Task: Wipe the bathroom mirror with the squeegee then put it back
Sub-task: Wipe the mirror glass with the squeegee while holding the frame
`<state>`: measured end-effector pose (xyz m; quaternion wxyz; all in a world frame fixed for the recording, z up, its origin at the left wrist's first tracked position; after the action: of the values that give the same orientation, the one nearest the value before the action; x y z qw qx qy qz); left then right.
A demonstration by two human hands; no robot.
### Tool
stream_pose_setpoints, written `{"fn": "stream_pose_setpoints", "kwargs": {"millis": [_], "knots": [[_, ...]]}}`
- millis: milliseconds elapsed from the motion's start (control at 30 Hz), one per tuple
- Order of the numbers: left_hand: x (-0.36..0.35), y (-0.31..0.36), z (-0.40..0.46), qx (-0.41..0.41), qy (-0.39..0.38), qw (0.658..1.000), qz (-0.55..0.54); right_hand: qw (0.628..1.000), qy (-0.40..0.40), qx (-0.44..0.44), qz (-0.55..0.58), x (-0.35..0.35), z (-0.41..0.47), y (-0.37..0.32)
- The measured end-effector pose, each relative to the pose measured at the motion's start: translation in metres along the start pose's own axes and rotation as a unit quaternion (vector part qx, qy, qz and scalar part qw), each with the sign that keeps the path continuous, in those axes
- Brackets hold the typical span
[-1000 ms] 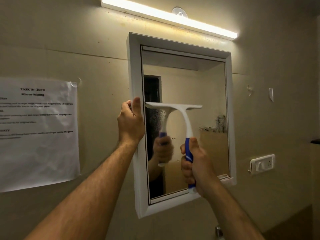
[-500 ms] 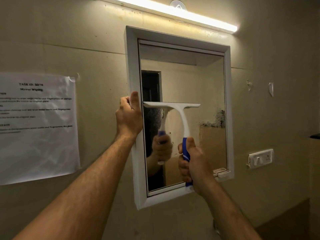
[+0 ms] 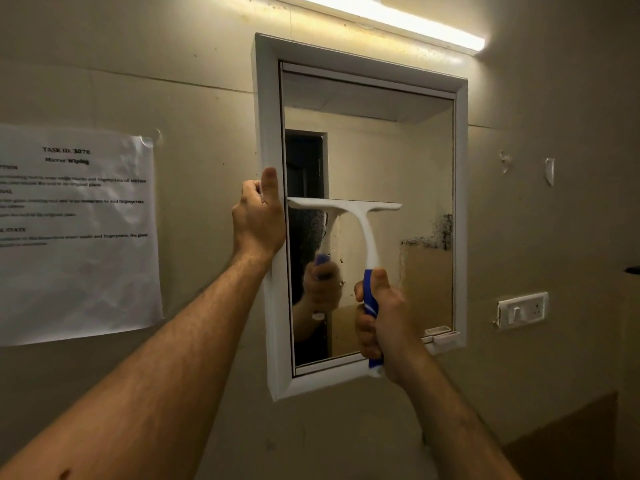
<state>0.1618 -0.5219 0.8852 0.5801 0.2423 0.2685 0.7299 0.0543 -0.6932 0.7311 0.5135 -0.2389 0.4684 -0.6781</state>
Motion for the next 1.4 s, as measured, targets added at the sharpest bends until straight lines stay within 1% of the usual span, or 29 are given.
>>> {"fn": "stream_pose_setpoints", "kwargs": {"millis": [200, 267, 467, 733, 800, 1000, 1067, 1267, 1400], "knots": [[-0.001, 0.000, -0.002, 0.004, -0.005, 1.000, 0.006, 1.000, 0.000, 0.017, -0.024, 0.004, 0.017, -0.035], [-0.001, 0.000, -0.003, 0.003, -0.005, 1.000, 0.007, 1.000, -0.005, 0.014, -0.023, 0.006, 0.015, -0.031], [0.000, 0.001, -0.004, 0.000, -0.001, 1.000, 0.002, 1.000, -0.013, -0.001, 0.002, 0.006, -0.011, 0.016], [0.000, 0.003, -0.006, -0.006, 0.003, 1.000, -0.015, 0.999, 0.004, 0.010, -0.036, 0.008, 0.016, -0.030], [0.001, 0.004, -0.006, -0.005, 0.003, 1.000, -0.014, 1.000, -0.001, 0.005, -0.027, 0.006, 0.014, -0.025], [0.001, 0.003, -0.008, -0.002, 0.004, 1.000, -0.009, 1.000, -0.014, -0.011, 0.010, 0.008, -0.017, 0.027], [0.001, 0.002, -0.008, -0.002, 0.004, 1.000, -0.016, 1.000, -0.013, -0.009, 0.009, 0.007, -0.018, 0.025], [0.002, 0.003, -0.012, -0.001, 0.003, 0.999, -0.032, 1.000, 0.006, 0.003, -0.023, 0.008, 0.005, -0.014], [0.002, 0.001, -0.017, 0.002, -0.002, 1.000, -0.026, 1.000, -0.005, -0.008, -0.005, 0.007, -0.011, 0.010]]}}
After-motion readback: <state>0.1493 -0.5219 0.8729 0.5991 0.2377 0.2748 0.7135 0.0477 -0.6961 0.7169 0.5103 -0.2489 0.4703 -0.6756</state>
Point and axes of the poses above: each hand's wrist, its own z-axis towards the middle knuckle, its own x-axis out of the back of the hand, y = z × x, the point moved 9 cm from there along z, towards the middle knuckle, and after that the axes turned 5 degrees about x, right-handed, at the moved point
